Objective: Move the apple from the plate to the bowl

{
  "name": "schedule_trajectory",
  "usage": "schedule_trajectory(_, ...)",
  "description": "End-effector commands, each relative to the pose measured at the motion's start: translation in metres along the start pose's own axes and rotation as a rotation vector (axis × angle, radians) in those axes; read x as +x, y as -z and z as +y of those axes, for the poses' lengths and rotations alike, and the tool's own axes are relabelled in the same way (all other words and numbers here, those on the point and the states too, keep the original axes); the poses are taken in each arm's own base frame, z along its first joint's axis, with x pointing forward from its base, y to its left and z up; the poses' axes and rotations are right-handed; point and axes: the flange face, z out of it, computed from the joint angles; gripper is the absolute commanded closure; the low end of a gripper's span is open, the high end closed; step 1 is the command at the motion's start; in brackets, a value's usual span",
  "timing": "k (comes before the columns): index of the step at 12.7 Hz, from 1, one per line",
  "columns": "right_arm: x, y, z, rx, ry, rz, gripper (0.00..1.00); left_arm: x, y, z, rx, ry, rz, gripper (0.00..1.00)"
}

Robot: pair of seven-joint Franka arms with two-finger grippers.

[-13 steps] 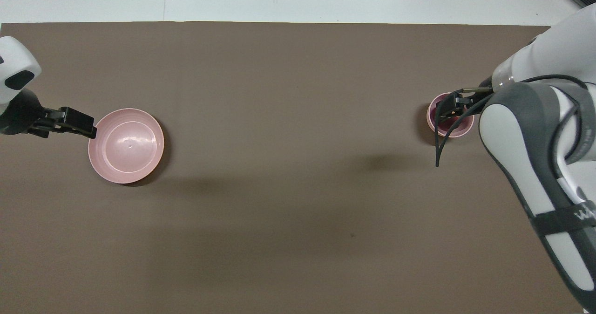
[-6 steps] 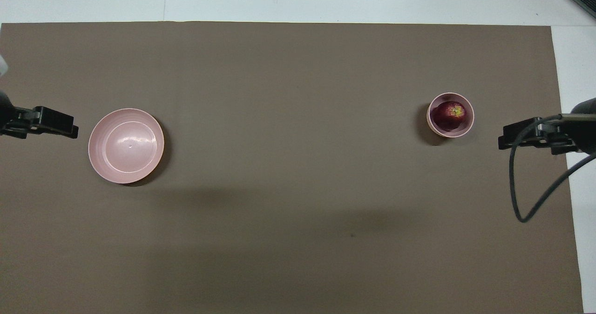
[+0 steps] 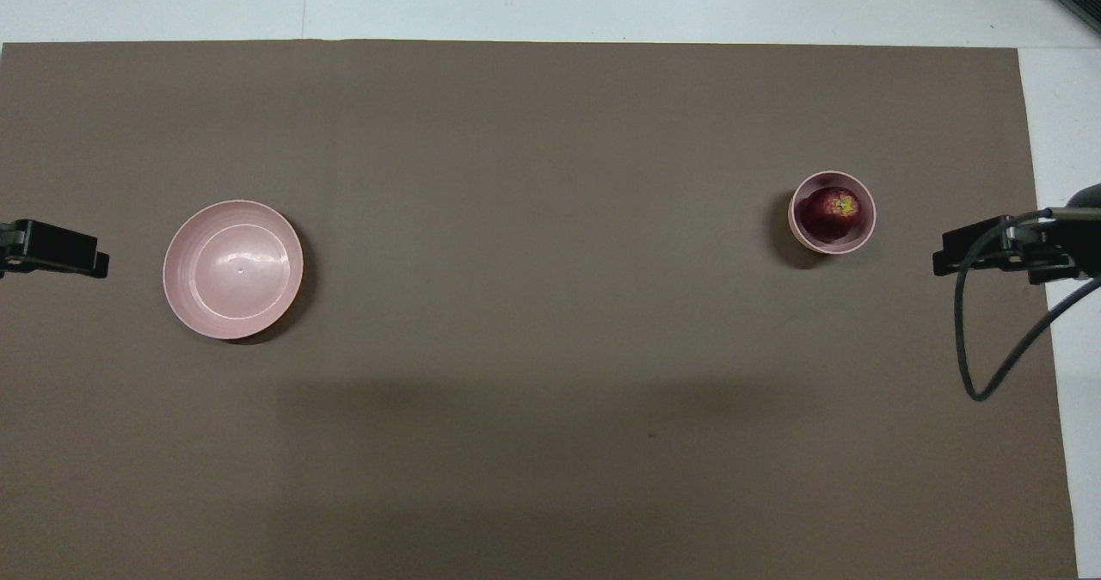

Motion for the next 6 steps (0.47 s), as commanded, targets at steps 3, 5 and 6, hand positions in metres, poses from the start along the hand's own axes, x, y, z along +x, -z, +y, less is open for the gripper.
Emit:
schedule_trajectory(3, -0.001, -0.001, 0.004, -0.058, 0.047, 0.005, 0.0, -0.009, 0.007, -0.001, 0.041, -0.016, -0.039, 0.0)
schedule_trajectory(5, 0.0, -0.001, 0.003, -0.025, -0.022, 0.009, 0.0, -0.011, 0.02, 0.002, 0.042, -0.024, -0.035, 0.0)
schedule_trajectory(6, 0.0, -0.001, 0.003, -0.024, -0.062, 0.009, 0.0, -0.012, 0.02, 0.002, 0.04, -0.041, -0.035, 0.0)
